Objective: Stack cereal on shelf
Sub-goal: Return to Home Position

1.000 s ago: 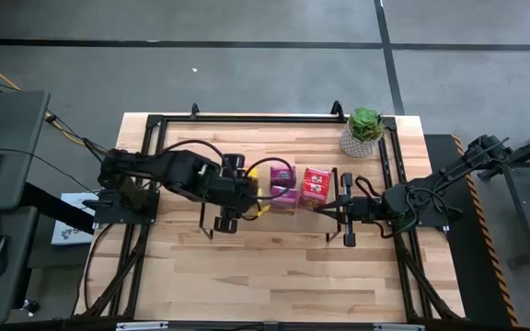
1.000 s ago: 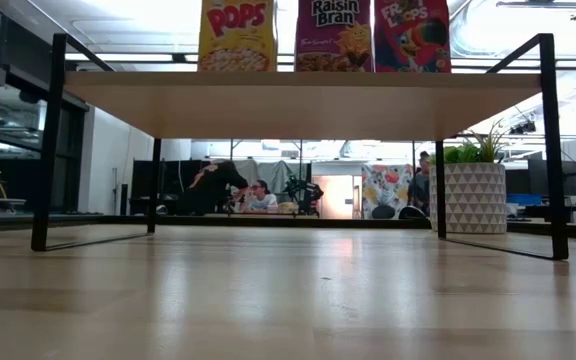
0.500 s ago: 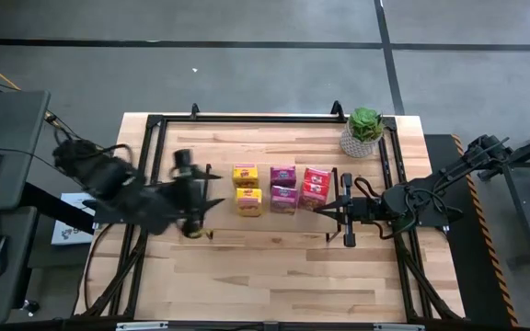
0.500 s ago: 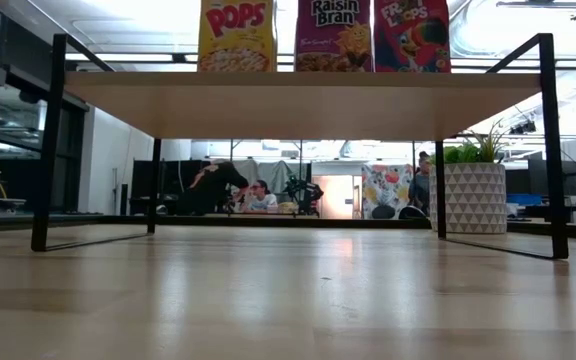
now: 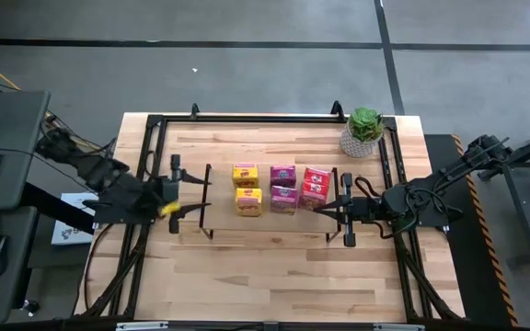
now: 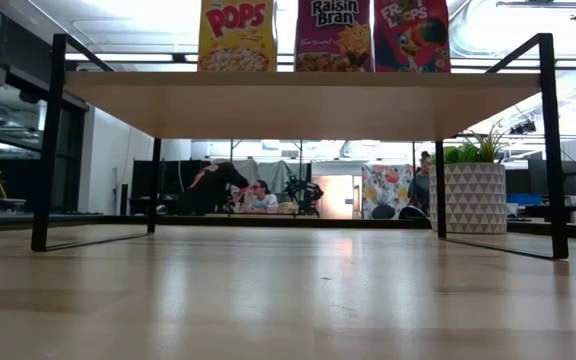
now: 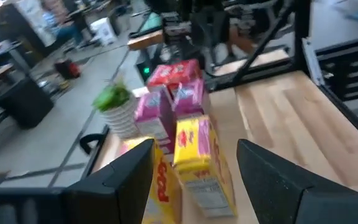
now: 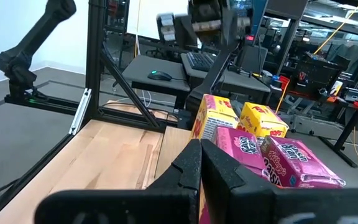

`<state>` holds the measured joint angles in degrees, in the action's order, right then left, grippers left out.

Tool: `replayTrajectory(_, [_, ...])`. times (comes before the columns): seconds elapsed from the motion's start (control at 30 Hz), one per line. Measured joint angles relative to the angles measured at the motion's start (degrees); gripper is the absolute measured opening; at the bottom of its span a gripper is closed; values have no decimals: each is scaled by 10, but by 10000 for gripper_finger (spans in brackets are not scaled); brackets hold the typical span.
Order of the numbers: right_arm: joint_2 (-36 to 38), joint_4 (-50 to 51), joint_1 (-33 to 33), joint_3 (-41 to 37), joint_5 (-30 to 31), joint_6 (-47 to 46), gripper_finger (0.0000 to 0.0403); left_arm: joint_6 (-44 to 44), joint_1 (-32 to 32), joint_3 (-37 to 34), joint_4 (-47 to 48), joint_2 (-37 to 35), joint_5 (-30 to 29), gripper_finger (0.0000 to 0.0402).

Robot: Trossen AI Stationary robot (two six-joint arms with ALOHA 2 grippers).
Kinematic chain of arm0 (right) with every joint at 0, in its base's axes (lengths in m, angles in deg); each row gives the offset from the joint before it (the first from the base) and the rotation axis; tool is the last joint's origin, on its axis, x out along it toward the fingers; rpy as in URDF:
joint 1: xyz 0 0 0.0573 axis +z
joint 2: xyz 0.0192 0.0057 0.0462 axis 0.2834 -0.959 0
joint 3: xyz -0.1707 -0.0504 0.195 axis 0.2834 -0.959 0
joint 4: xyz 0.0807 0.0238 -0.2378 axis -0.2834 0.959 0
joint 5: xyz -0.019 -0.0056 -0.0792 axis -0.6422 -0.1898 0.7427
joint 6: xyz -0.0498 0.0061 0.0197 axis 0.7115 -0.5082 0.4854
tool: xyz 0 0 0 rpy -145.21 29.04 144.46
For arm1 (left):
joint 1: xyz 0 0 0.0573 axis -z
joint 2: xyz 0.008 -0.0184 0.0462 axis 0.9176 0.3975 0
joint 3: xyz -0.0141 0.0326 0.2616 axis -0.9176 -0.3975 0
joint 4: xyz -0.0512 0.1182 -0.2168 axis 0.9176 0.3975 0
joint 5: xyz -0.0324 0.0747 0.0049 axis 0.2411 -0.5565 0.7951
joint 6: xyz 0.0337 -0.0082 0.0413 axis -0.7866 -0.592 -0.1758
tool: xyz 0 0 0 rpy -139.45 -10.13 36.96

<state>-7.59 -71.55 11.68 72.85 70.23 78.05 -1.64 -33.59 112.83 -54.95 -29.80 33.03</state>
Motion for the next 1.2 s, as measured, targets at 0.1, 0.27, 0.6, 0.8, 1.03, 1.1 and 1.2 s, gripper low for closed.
replayTrajectory(0.1, [0, 0, 0, 0, 0, 0, 0, -39, -58, -85, -81, -47, 92, 218])
replayTrajectory(0.27, [0, 0, 0, 0, 0, 0, 0, -64, -180, -209, -231, -100, 272, 218])
replayTrajectory(0.6, [0, 8, 0, 0, 0, 0, 0, -25, -338, -336, -407, -100, 547, 218])
replayTrajectory(0.8, [0, 14, 0, 0, 0, 0, 0, -26, -357, -376, -437, -120, 574, 218])
replayTrajectory(1.03, [0, 14, 0, 0, 0, -4, 0, -21, -369, -381, -398, -235, 576, 218])
replayTrajectory(1.1, [0, 14, 0, 0, 0, -4, 0, -21, -369, -381, -353, -276, 576, 218])
replayTrajectory(1.2, [0, 14, 0, 0, 0, -4, 0, -13, -369, -381, -298, -328, 576, 217])
